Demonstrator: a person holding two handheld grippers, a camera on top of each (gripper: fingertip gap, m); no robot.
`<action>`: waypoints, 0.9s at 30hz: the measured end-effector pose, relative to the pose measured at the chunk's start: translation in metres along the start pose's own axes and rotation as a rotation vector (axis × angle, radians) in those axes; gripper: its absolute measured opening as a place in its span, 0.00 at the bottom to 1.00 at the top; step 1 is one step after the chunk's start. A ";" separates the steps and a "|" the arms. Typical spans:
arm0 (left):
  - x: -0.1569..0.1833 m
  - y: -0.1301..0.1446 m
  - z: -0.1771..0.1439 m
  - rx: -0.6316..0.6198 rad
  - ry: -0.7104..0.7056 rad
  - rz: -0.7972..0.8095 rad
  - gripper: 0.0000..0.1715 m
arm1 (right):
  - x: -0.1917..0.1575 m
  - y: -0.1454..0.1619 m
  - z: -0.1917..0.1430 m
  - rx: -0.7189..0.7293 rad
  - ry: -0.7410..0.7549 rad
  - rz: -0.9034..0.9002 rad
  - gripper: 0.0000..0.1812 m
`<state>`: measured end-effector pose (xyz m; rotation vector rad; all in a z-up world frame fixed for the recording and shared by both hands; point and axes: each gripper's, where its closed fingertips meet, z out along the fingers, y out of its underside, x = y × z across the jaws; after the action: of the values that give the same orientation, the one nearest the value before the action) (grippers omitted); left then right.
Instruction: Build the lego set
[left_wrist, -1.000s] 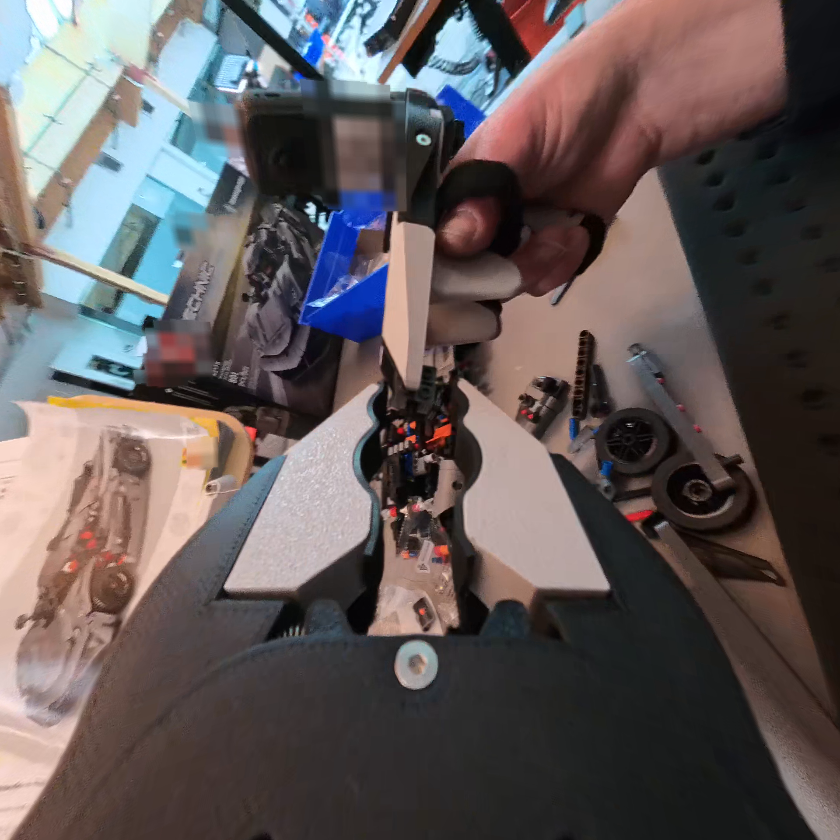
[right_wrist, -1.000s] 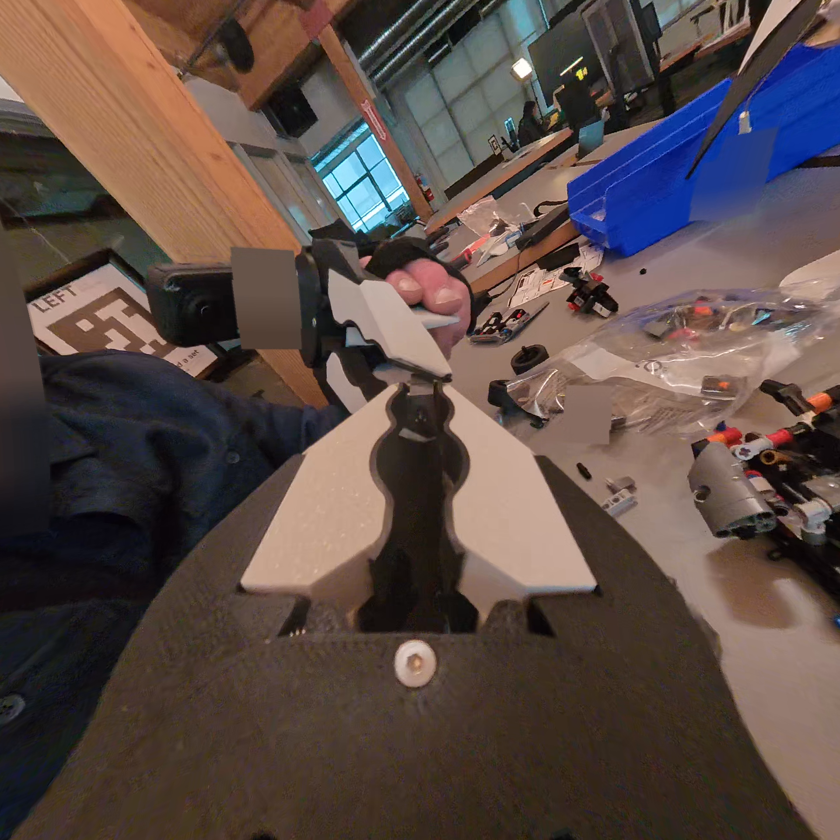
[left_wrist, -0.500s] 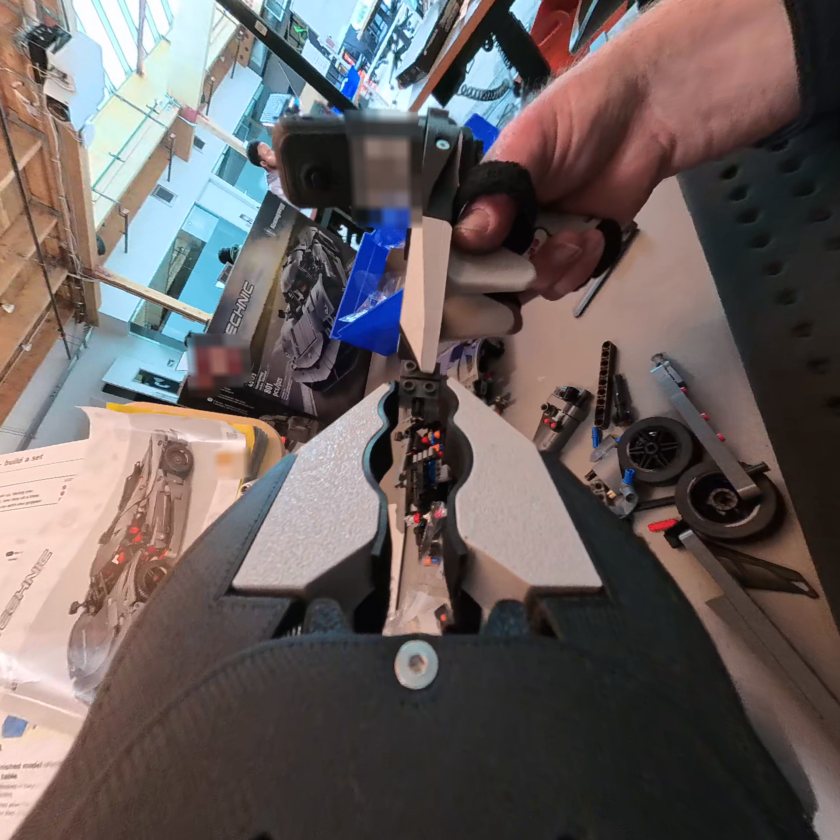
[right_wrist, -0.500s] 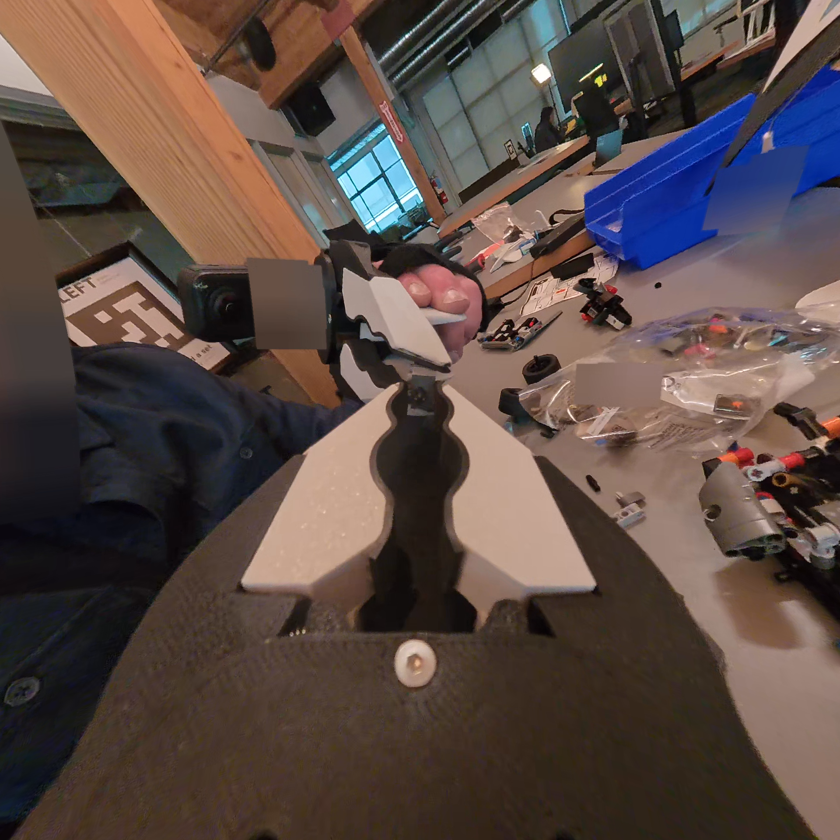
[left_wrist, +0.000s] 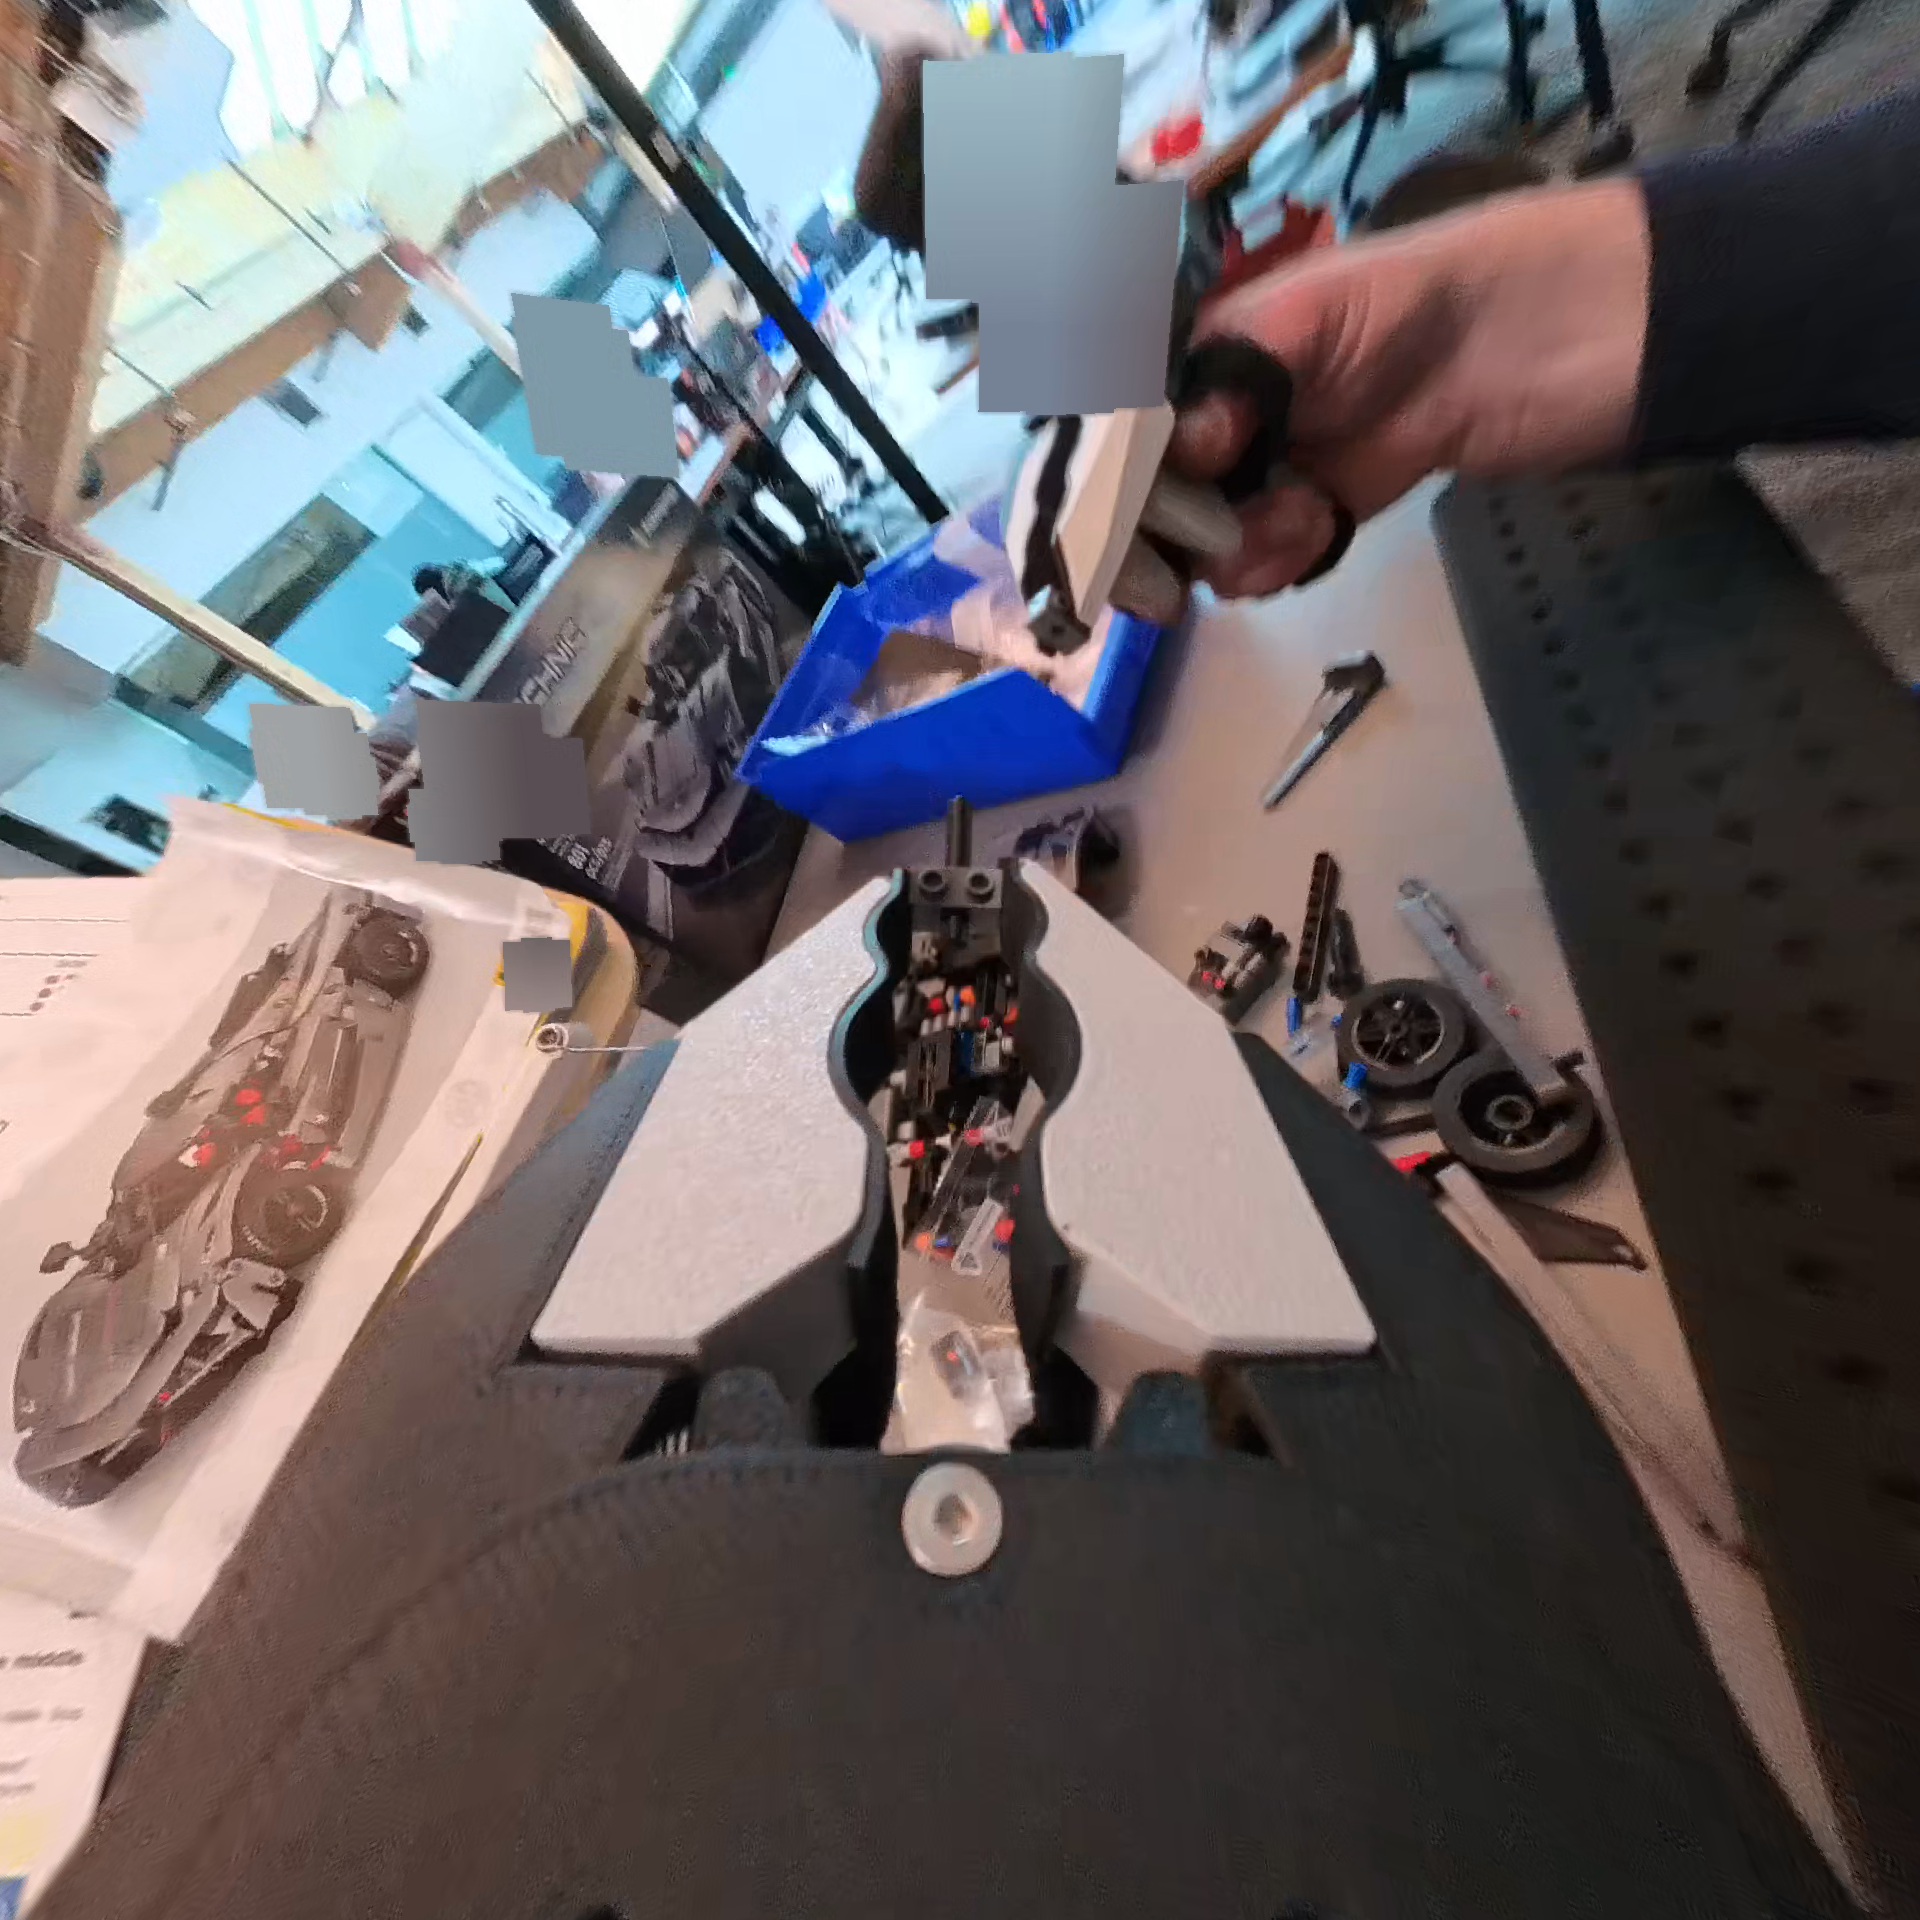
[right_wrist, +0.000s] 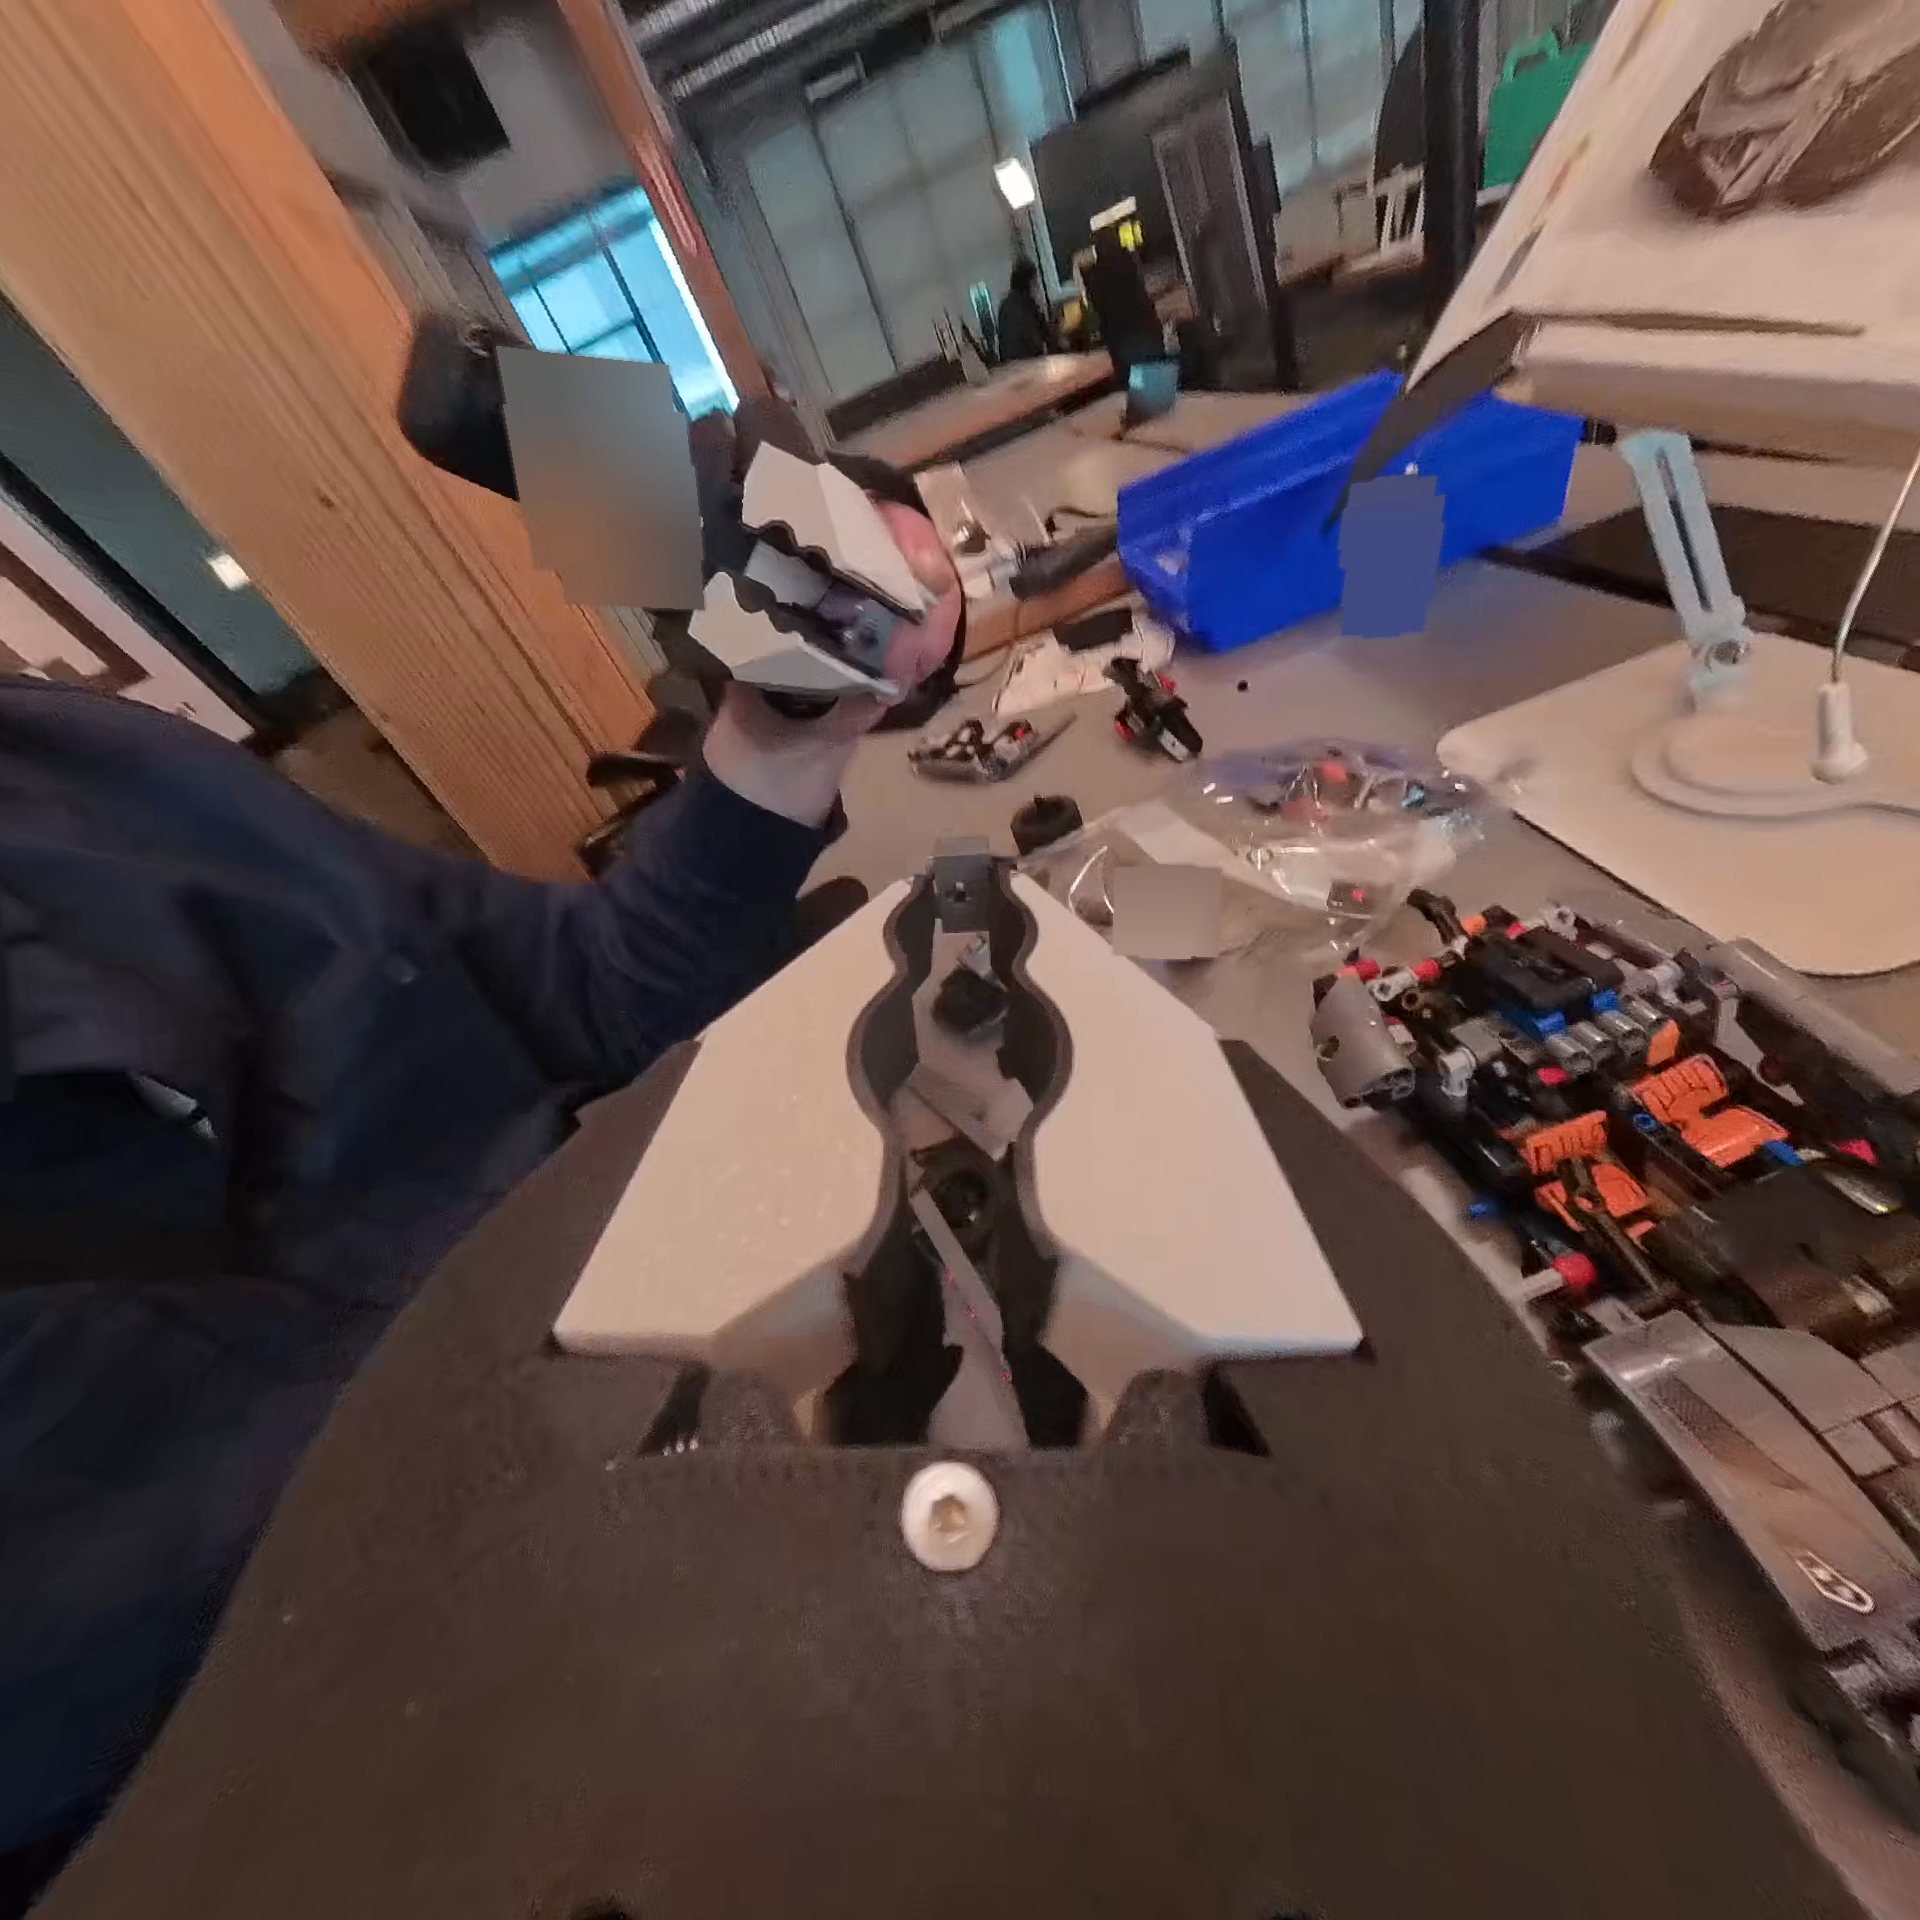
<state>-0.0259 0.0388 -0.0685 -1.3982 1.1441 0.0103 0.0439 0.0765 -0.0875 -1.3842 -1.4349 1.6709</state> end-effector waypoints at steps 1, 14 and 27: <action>0.002 0.005 0.008 -0.032 -0.003 0.032 0.08 | 0.000 0.002 0.005 -0.021 0.007 0.001 0.05; -0.047 0.049 -0.009 -0.071 -0.220 -0.131 0.08 | 0.051 0.049 0.111 -0.440 0.174 -0.162 0.05; -0.066 0.070 -0.033 -0.027 -0.278 -0.238 0.08 | 0.122 0.083 0.159 -0.733 0.317 -0.175 0.16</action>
<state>-0.1217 0.0716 -0.0725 -1.4972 0.7466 0.0491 -0.1249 0.0977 -0.2227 -1.7249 -1.9908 0.7752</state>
